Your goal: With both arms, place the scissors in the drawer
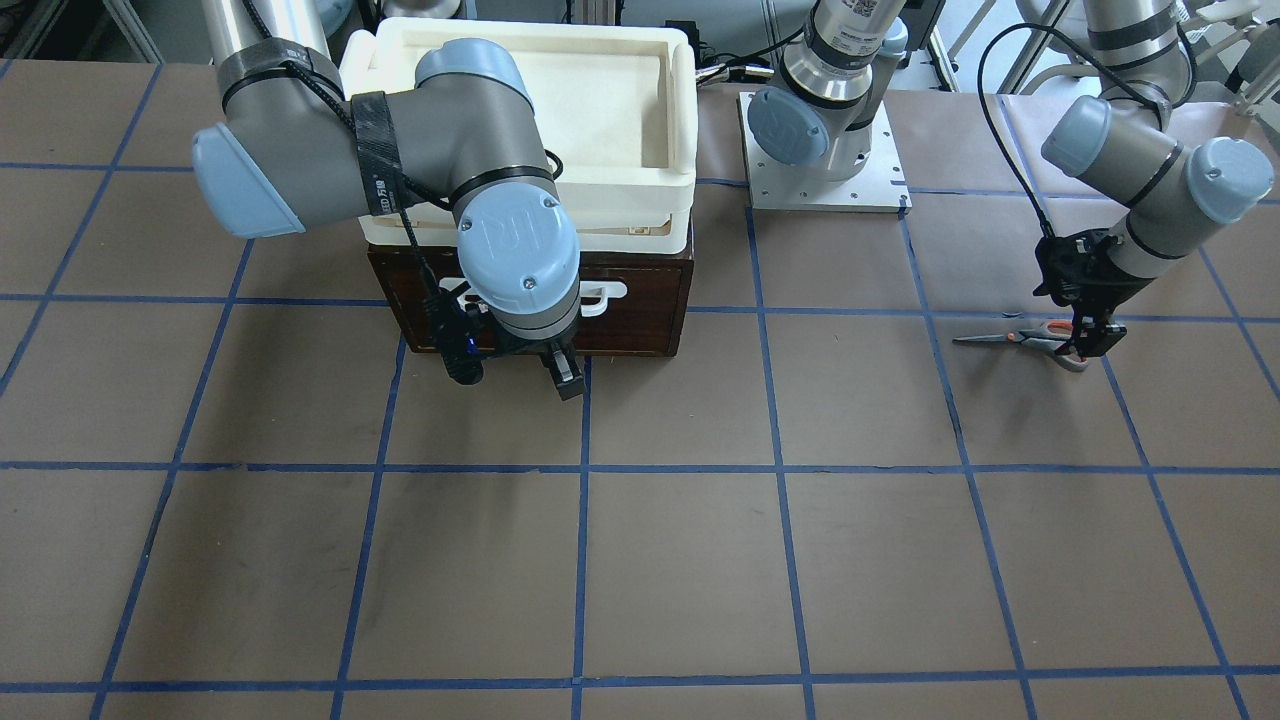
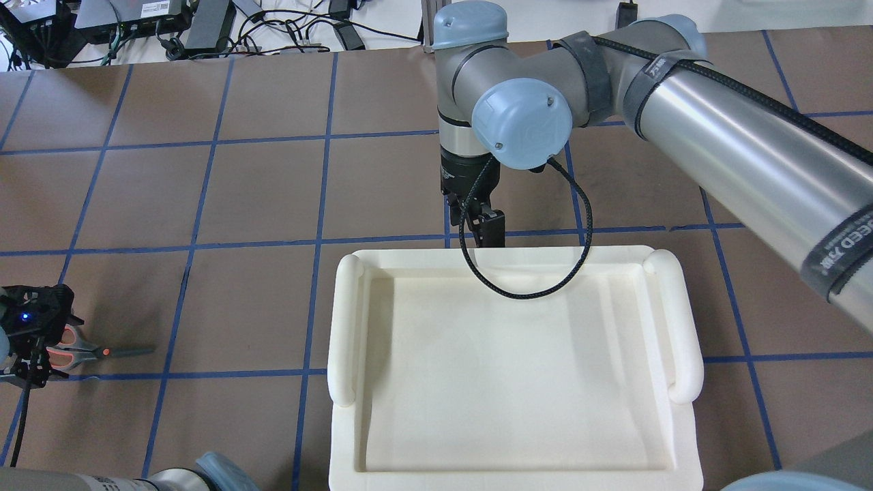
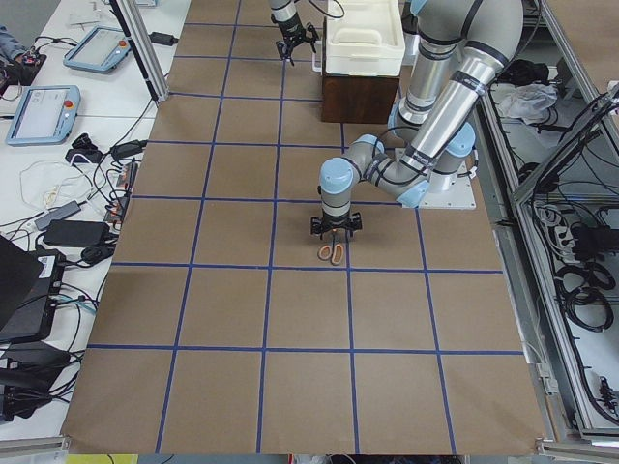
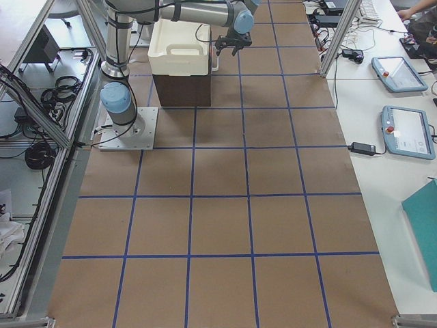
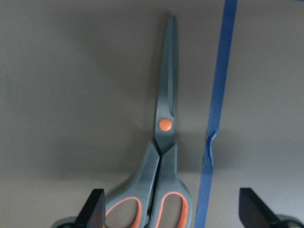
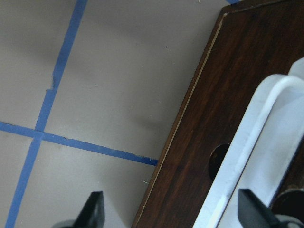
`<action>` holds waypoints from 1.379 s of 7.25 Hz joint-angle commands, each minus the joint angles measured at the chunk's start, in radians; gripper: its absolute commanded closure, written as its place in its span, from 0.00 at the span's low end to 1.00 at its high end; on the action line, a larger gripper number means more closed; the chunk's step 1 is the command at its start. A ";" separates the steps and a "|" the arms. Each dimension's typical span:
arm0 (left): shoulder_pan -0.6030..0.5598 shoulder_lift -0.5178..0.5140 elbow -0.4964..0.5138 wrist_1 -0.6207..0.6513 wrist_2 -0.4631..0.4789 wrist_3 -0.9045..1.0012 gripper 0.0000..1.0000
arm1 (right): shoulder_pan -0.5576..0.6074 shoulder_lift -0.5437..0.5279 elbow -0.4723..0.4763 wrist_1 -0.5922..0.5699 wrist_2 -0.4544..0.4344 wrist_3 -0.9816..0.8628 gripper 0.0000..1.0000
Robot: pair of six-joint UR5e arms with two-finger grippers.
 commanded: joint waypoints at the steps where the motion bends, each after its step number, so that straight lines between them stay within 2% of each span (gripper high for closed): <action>1: 0.011 -0.017 -0.013 0.011 -0.039 0.094 0.00 | 0.000 0.000 0.000 0.018 -0.002 0.052 0.00; 6: 0.021 -0.071 -0.008 0.050 -0.046 0.100 0.01 | 0.000 0.011 0.005 0.042 -0.011 0.059 0.00; 7: 0.021 -0.074 -0.008 0.050 -0.047 0.100 0.03 | 0.000 0.016 0.003 0.041 -0.011 0.059 0.00; 8: 0.021 -0.075 -0.008 0.051 -0.050 0.112 0.13 | 0.000 0.016 0.005 0.042 -0.011 0.059 0.00; 10: 0.023 -0.077 -0.010 0.060 -0.072 0.142 0.42 | 0.000 0.028 0.012 0.055 -0.006 0.057 0.00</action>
